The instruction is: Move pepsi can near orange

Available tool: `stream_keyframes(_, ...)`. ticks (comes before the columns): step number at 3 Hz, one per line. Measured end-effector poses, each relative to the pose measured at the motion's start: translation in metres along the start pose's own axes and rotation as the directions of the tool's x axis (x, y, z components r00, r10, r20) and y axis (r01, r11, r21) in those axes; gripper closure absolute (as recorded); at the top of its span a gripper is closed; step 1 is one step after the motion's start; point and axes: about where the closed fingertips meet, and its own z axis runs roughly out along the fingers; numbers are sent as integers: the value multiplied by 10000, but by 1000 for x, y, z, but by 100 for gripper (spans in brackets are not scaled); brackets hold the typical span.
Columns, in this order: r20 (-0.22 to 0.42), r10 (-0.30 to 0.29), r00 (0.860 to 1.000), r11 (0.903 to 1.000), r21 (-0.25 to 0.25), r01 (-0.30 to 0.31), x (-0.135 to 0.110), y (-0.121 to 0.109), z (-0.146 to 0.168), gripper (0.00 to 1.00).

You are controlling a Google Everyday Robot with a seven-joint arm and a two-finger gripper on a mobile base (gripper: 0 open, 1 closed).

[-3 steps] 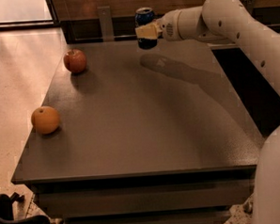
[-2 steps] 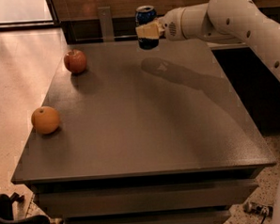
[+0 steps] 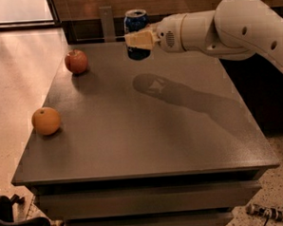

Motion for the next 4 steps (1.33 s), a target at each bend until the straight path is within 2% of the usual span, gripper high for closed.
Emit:
stream_keyframes(2,119,87,9999,9964,-845,-76,31,88,7,100)
stream_keyframes(3,111,117,9999,9897,-1428,-100,60,125,18,100)
stream_keyframes(4,247,163,9996,9721,-2345,-101,92,162,28,100)
